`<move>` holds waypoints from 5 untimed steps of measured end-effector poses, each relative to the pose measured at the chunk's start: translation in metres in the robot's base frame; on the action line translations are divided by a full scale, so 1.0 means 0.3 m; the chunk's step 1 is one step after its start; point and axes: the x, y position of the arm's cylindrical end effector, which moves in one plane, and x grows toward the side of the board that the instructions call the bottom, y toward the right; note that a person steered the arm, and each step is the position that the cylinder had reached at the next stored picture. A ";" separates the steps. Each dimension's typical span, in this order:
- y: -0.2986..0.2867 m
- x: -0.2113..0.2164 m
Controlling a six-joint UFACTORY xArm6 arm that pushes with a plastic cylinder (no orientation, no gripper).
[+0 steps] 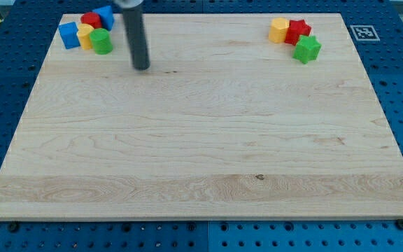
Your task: Move your arm towards the red circle
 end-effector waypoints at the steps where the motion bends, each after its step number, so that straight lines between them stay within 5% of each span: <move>1: -0.185 0.053; 3: -0.566 -0.163; 4: -0.571 -0.175; 5: -0.560 -0.440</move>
